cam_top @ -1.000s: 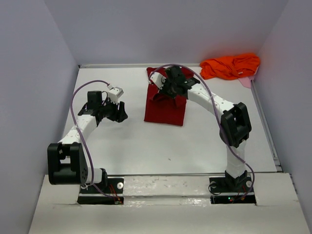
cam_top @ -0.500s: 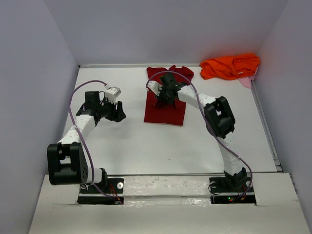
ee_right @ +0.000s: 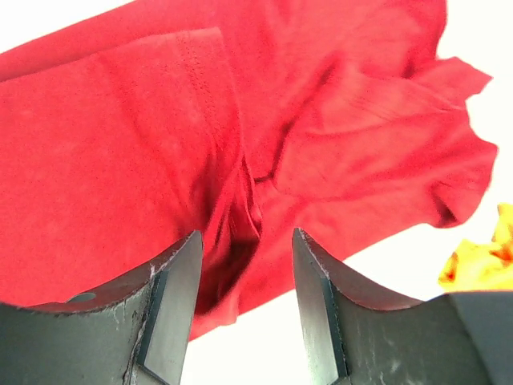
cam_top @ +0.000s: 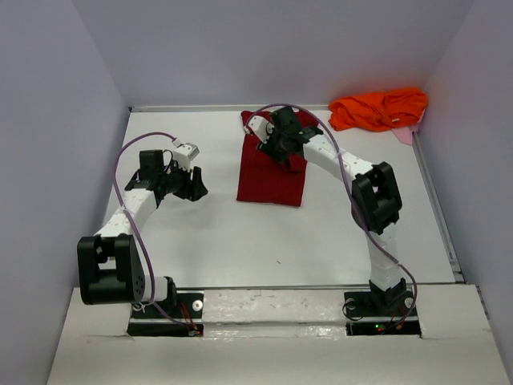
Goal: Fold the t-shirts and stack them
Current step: Fold the rectangle-folded T-shirt at the center of the board, then smooth out the 2/3-rectangle-folded T-shirt at the center of the board.
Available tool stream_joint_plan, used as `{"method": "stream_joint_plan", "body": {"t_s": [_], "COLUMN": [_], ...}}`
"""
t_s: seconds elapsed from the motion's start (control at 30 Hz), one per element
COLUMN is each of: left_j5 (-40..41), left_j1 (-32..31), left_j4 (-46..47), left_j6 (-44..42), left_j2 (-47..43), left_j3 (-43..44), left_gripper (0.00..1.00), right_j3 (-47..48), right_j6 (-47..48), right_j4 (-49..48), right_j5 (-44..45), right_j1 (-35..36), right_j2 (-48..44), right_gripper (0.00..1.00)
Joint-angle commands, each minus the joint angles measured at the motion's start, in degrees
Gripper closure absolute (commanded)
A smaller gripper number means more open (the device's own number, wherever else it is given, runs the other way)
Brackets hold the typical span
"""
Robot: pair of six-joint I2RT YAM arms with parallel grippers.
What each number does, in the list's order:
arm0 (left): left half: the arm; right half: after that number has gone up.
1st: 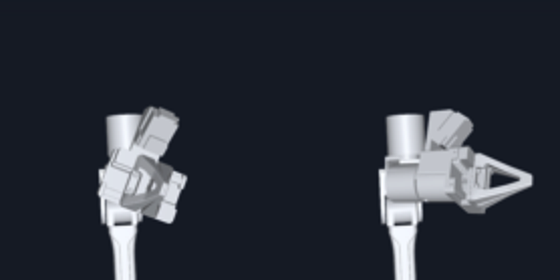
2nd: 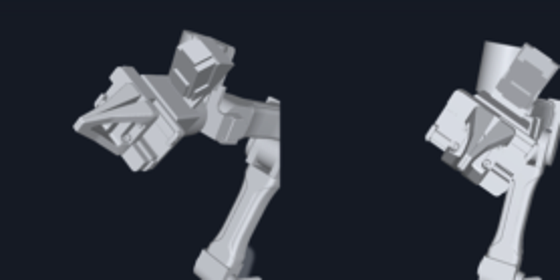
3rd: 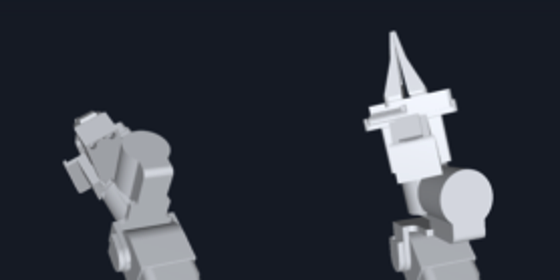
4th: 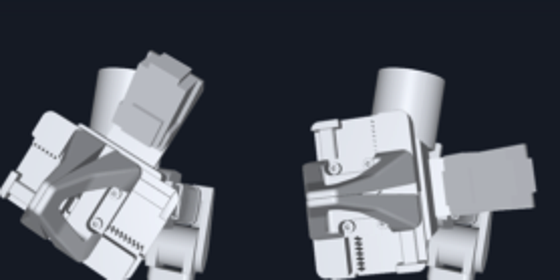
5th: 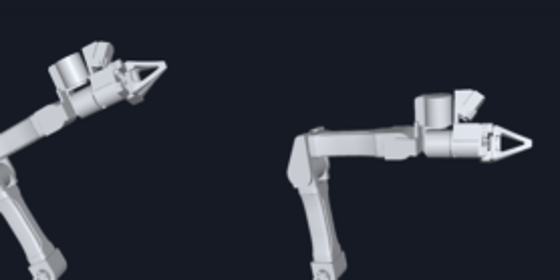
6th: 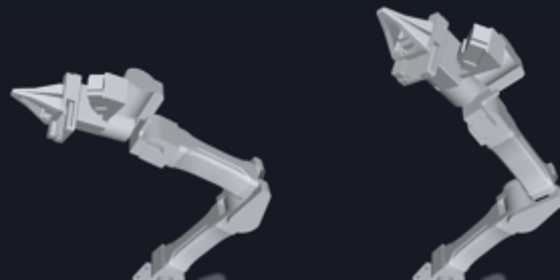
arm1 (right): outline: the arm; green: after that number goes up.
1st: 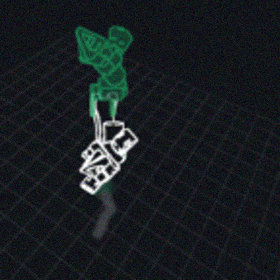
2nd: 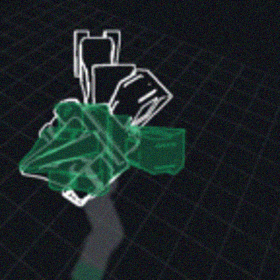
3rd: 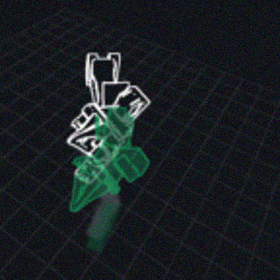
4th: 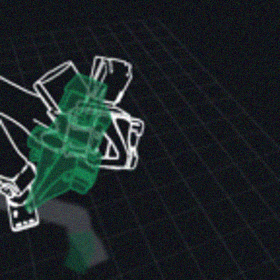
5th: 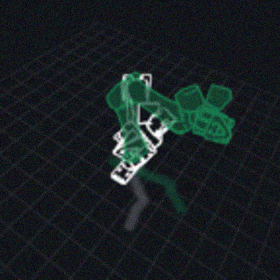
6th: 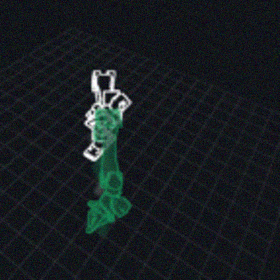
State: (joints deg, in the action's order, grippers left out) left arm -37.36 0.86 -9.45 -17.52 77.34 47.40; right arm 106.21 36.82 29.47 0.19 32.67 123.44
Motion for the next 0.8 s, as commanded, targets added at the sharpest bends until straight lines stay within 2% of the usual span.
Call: {"method": "stream_joint_plan", "body": {"t_s": [0.0, 0.4, 0.77], "left_j5": [-1.75, -1.57, -1.13], "left_j1": [0.37, 0.45, 0.46], "left_j4": [-0.04, -0.21, -0.21], "left_j6": [-0.76, -0.59, -0.68], "left_j2": [-1.58, -1.67, -2.37], "left_j3": [1.12, 1.21, 1.12], "left_gripper": [0.37, 0.37, 0.36], "right_j3": [-3.72, -15.67, -14.64], "right_j6": [-1.83, -6.4, -6.32], "right_j4": [-0.65, -0.29, -1.96], "right_j5": [0.25, -7.56, -6.16], "right_j1": [0.38, 0.38, 0.38], "right_j2": [-7.59, -11.11, -4.97], "right_gripper": [0.46, 0.48, 0.48]}}
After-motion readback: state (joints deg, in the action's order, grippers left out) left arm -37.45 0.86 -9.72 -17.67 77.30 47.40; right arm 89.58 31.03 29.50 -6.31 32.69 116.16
